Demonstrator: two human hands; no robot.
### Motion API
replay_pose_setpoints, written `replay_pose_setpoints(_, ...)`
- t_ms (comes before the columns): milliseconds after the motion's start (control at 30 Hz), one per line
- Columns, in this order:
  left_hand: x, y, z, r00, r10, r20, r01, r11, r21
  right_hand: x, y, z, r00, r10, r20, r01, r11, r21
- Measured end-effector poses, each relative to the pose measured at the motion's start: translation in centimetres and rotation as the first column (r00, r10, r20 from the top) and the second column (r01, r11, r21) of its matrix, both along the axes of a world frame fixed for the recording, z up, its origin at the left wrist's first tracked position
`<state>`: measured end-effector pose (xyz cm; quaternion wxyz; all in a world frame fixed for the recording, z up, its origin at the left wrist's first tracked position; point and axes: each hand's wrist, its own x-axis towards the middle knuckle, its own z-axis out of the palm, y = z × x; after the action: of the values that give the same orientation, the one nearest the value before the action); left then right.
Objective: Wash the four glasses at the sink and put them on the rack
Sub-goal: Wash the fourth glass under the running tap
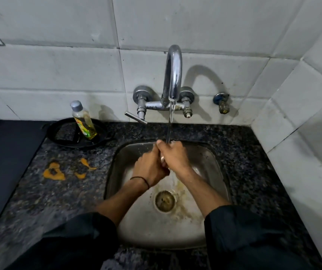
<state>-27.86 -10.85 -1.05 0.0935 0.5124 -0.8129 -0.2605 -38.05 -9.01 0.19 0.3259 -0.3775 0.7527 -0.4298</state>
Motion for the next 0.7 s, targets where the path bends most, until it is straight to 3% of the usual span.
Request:
replay_pose_setpoints(33,0.4,-0.1,0.2,0.988,0.014,-0.157,0.017,0.981,0.195,-0.3,0.4,0.2,0.997,0.062,-0.056,-0.06,0.998,0.023)
replay_pose_setpoints(100,1.7,-1.6,0.8,0.948,0.012,-0.319,0.184,0.797,0.575,-0.8,1.2,0.4,0.98,0.191,-0.062,-0.194,0.98,-0.045)
replay_pose_setpoints(133,2.3,-2.2,1.3,0.931,-0.026,-0.364,0.274,0.71,0.649,-0.8,1.7,0.6,0.971,0.236,-0.032,-0.238,0.967,-0.091)
replay_pose_setpoints(167,2.7,-2.6,1.6,0.93,-0.064,-0.362,0.298,0.706,0.642,-0.7,2.1,0.8,0.967,0.254,-0.005,-0.253,0.961,-0.109)
replay_pose_setpoints(200,2.5,-2.8,1.7,0.952,-0.098,-0.29,0.248,0.805,0.54,-0.4,2.0,0.9,0.972,0.228,0.047,-0.222,0.969,-0.112)
replay_pose_setpoints(233,2.0,-2.6,1.4,0.981,-0.133,-0.14,0.168,0.946,0.278,0.0,1.6,1.0,0.982,0.145,0.12,-0.134,0.987,-0.095)
replay_pose_setpoints(267,1.5,-2.2,0.9,0.994,-0.104,0.032,0.106,0.993,-0.046,0.7,0.8,1.2,0.977,0.023,0.211,-0.012,0.999,-0.052)
replay_pose_setpoints(300,0.8,-1.6,0.2,0.993,-0.056,0.108,0.082,0.966,-0.246,1.2,0.1,1.1,0.963,-0.096,0.252,0.095,0.995,0.017)
replay_pose_setpoints(333,0.3,-0.9,-0.3,0.997,-0.029,0.069,0.048,0.955,-0.292,1.5,-0.5,1.1,0.966,-0.174,0.192,0.163,0.984,0.073)
replay_pose_setpoints(367,0.0,-0.6,-0.4,1.0,-0.011,-0.013,0.008,0.985,-0.174,1.5,-0.5,1.7,0.983,-0.183,0.027,0.18,0.979,0.096)
replay_pose_setpoints(433,0.6,-1.3,0.1,0.964,0.015,-0.264,0.058,0.962,0.268,0.7,0.2,2.0,0.977,-0.035,-0.212,0.044,0.998,0.04)
replay_pose_setpoints(500,1.8,-2.5,1.0,0.906,0.028,-0.422,0.269,0.732,0.626,-0.3,1.6,2.5,0.973,0.175,-0.152,-0.184,0.982,-0.051)
replay_pose_setpoints(533,2.3,-2.8,1.5,0.893,0.03,-0.449,0.324,0.649,0.689,-0.7,2.1,2.5,0.966,0.237,-0.104,-0.246,0.966,-0.079)
replay_pose_setpoints(567,2.2,-2.8,1.6,0.905,0.044,-0.423,0.288,0.668,0.686,-0.8,2.2,2.3,0.967,0.244,-0.076,-0.251,0.964,-0.094)
replay_pose_setpoints(600,1.8,-2.5,1.5,0.941,0.039,-0.337,0.176,0.793,0.583,-0.7,1.9,1.9,0.981,0.19,-0.045,-0.193,0.978,-0.082)
replay_pose_setpoints(633,1.2,-2.1,1.2,0.984,0.01,-0.178,0.051,0.942,0.333,-0.4,1.2,1.7,0.996,0.089,0.019,-0.087,0.994,-0.062)
replay_pose_setpoints(667,0.5,-1.1,0.9,1.0,0.025,-0.011,-0.025,0.999,0.033,0.1,0.5,1.6,0.996,-0.022,0.089,0.023,1.0,-0.009)
replay_pose_setpoints(700,-0.1,-0.3,0.2,0.997,0.046,0.064,-0.035,0.986,-0.164,0.6,-0.1,1.5,0.989,-0.107,0.102,0.102,0.993,0.054)
